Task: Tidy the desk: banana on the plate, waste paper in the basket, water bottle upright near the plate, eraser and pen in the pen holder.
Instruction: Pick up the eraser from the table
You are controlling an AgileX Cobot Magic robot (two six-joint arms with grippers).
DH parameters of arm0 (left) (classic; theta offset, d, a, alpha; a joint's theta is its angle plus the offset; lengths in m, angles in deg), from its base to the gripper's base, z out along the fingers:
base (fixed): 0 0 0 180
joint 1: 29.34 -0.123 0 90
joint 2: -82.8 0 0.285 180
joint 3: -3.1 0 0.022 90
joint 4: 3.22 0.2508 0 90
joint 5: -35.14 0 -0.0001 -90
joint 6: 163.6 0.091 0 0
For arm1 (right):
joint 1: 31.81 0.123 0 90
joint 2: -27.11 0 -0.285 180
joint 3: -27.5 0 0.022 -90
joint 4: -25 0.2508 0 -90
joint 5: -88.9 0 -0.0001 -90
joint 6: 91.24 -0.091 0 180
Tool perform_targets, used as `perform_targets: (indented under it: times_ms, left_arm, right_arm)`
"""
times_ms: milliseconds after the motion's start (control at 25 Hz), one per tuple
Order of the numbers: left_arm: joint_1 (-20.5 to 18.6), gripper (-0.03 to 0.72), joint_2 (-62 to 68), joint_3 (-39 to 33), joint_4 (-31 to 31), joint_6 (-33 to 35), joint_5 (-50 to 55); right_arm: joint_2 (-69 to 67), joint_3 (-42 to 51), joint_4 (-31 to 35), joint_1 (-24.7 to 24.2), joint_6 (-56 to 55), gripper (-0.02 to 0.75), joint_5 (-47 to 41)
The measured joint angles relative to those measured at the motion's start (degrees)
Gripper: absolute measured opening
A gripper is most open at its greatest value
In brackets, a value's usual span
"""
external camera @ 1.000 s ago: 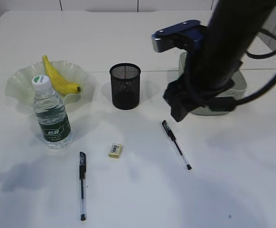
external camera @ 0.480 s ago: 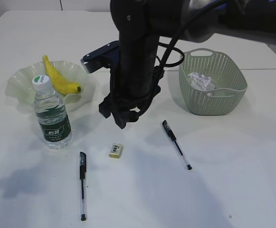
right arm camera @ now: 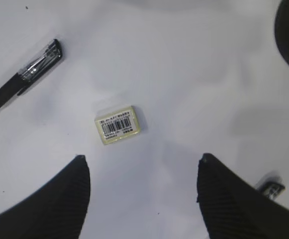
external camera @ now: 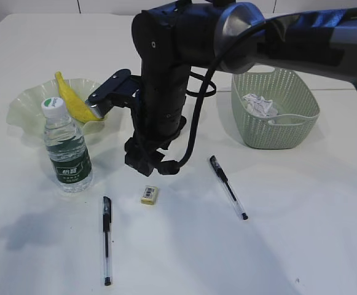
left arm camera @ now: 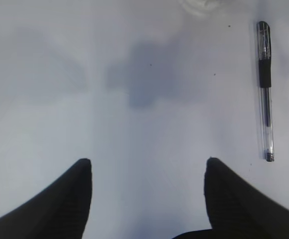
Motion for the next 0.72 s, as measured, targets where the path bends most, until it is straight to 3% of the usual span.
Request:
perform_targets:
  times_ms: [240,720]
  left_arm:
    - [0.00,0.496,0.00,0.00,0.00,0.00,-1.16]
    - [0.00,0.496,0.00,0.00,0.00,0.00,-1.73]
  right_arm:
    - [-0.76,0.00,4.96,0.00,13.75,0.502,1.63]
    - [-4.81,0.00,6.47,0.00,19.70,0.501,4.54]
